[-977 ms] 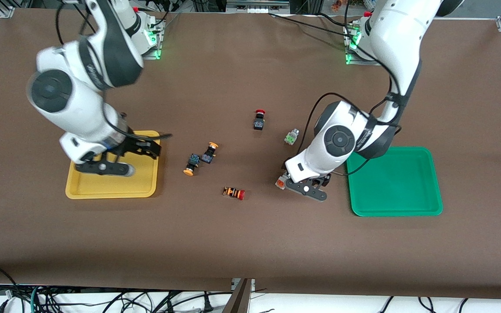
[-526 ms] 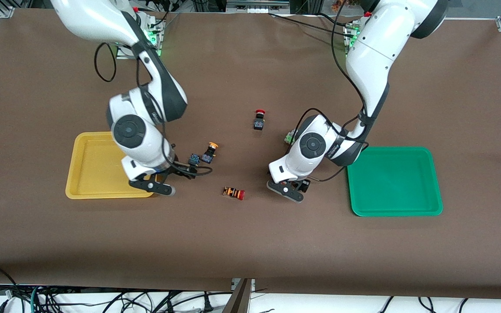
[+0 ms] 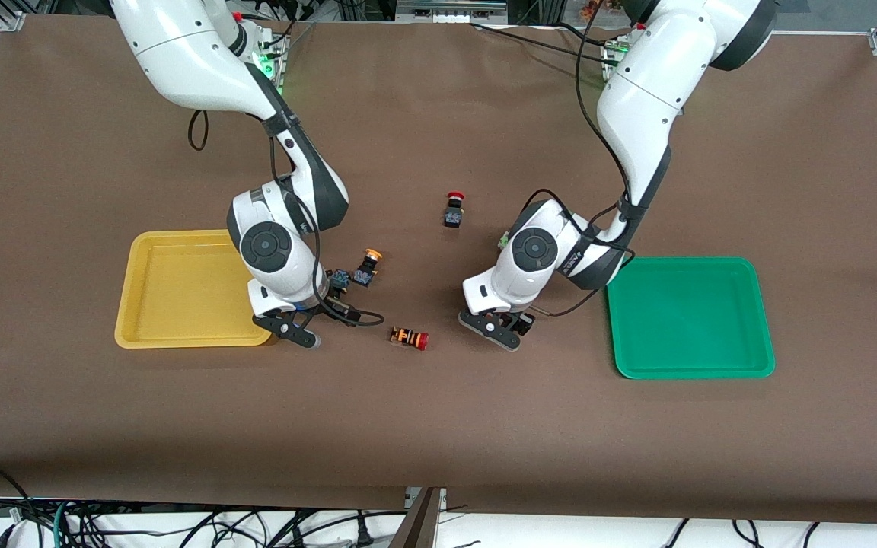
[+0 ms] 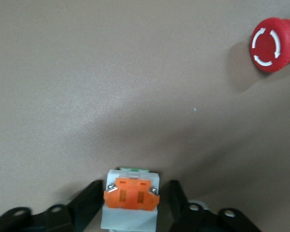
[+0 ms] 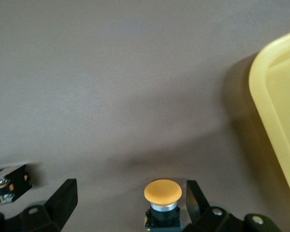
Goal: Place green and yellow buttons in trays
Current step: 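Grasp the orange-topped button with the left gripper while the right gripper grasps the orange-capped button, then place the orange-topped button in the green tray while the right gripper fills the yellow tray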
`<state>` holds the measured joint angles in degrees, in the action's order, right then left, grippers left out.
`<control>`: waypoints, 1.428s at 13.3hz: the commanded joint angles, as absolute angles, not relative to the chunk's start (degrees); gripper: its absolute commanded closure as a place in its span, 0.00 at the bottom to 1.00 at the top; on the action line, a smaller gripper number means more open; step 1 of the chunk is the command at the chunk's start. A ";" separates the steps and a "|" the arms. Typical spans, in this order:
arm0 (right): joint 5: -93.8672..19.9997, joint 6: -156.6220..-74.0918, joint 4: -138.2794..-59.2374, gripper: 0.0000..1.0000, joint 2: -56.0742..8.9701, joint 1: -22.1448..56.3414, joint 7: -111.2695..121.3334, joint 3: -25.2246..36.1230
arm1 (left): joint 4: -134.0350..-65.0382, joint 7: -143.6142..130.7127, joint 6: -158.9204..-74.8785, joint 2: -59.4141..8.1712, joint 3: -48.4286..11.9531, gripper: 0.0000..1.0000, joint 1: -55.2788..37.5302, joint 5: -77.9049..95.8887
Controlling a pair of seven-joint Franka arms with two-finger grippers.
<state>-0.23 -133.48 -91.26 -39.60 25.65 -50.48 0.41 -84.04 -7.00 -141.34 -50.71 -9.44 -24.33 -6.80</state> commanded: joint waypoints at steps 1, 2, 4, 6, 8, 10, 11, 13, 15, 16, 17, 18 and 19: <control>0.44 -134.30 -92.02 0.01 -39.99 26.10 -55.27 0.62 | -84.90 -7.65 -141.07 -50.19 -8.79 0.91 -24.87 -8.17; 0.44 -134.30 -92.72 0.02 -39.99 26.36 -56.41 0.62 | -84.90 -7.73 -140.11 -49.84 -8.79 0.91 -24.70 -8.17; 0.44 -135.26 -93.95 0.06 -39.99 26.89 -58.00 0.70 | -84.82 -7.73 -135.64 -48.44 -8.79 0.91 -24.44 -8.17; 0.44 -136.75 -95.79 0.10 -39.99 26.89 -58.10 0.62 | -84.47 -7.82 -128.62 -45.54 -8.70 0.92 -23.91 -8.17; 0.44 -137.02 -96.06 0.20 -39.99 26.89 -58.01 0.62 | -84.38 -7.47 -123.07 -42.99 -8.61 0.92 -22.51 -8.17; 0.44 -137.11 -96.41 0.35 -40.08 26.89 -58.01 0.62 | -84.37 -7.03 -119.37 -40.88 -8.70 0.91 -20.66 -8.17; 0.44 -137.11 -96.42 0.47 -40.17 26.89 -58.01 0.62 | -84.37 -6.68 -117.44 -39.91 -8.70 0.91 -19.87 -8.17; 0.53 -137.11 -96.42 0.64 -40.43 26.89 -58.01 0.62 | -84.03 -1.96 -111.47 -36.58 -8.53 0.91 -16.20 -8.26; 0.53 -137.11 -96.42 0.83 -40.69 26.89 -58.01 0.62 | -84.11 5.68 -109.60 -35.33 -8.53 0.89 -10.66 -8.26; 0.44 -137.11 -96.33 0.93 -40.69 26.89 -57.92 0.62 | -84.20 8.84 -109.69 -35.51 -8.53 0.89 -8.20 -8.26; 0.44 -137.11 -96.33 1.00 -40.69 26.81 -57.83 0.62 | -84.72 10.01 -109.86 -35.86 -8.61 0.90 -5.48 -8.26; 0.35 -137.11 -96.15 1.00 -40.69 26.81 -57.92 0.62 | -85.60 10.11 -109.69 -36.47 -8.61 0.89 -4.67 -8.26; 0.35 -137.02 -95.98 1.00 -40.61 26.72 -57.48 0.62 | -87.00 10.19 -110.21 -37.52 -8.61 0.88 -4.31 -8.35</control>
<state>-0.23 -136.14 -95.50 -40.68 26.50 -56.71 0.40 -84.51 9.52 -109.89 -36.41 -7.64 -5.05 -6.99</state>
